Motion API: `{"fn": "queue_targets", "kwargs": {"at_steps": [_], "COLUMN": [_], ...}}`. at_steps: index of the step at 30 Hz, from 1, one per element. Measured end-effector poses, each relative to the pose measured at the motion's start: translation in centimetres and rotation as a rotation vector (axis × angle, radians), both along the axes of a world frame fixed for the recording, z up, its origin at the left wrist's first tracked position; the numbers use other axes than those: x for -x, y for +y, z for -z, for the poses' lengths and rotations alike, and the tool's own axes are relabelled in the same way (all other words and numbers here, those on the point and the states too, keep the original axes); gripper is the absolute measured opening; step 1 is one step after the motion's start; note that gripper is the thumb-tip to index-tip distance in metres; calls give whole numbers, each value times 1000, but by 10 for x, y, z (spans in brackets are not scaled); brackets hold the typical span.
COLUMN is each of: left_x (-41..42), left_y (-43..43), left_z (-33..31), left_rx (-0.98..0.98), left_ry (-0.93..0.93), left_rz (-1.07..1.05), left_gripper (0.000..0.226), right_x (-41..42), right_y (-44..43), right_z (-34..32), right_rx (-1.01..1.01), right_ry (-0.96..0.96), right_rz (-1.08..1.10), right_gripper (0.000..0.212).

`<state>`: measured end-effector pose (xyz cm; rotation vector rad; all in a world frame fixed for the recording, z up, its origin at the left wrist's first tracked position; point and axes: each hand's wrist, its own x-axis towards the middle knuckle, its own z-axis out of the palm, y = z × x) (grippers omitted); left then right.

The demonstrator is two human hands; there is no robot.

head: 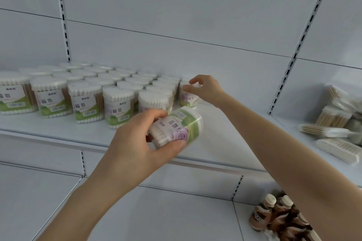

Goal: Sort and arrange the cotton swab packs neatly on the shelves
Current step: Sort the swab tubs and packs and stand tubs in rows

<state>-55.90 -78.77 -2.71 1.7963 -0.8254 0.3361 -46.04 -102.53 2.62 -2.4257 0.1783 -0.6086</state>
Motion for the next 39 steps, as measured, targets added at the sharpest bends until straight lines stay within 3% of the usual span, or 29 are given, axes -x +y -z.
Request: {"fn": "queue_targets", "kwargs": {"at_steps": [3,7,13,16,19,25,31,34,37,39], "left_x": [-4,-7,-3,-2,-3,-12,-13,-14,-15,-16], "left_y": [1,-2,-15,-21,-23,-27,-32,-34,-39,-40], "left_z": [3,2,-11,-18,-24,-25,-23,-13,-3,7], "left_rx": [7,49,238,323,290,182,112,92,73,53], "left_ry": [-32,-15,84,66,-20,-83,-151,-143,-172,-334], "left_rz": [-10,21,113,143,139,211,286,290,227,98], "left_gripper": [48,56,61,65,55,46,40,39,43,45], "right_x": [12,54,128,145,156,168,170,171,169,161], "right_y": [0,7,26,30,29,26,37,39,36,25], "right_z": [-8,-22,-16,-10,-6,-4,1,10,16,15], "right_rx": [-57,-322,-442,-545,-634,-396,-228,-193,-151,-150], "right_ry": [-92,-117,111,93,46,86,140,131,124,80], "right_rz": [20,-112,-447,-524,-551,-429,-348,-335,-292,-200], "right_gripper": [32,11,32,34,43,36,54,75,81,79]}}
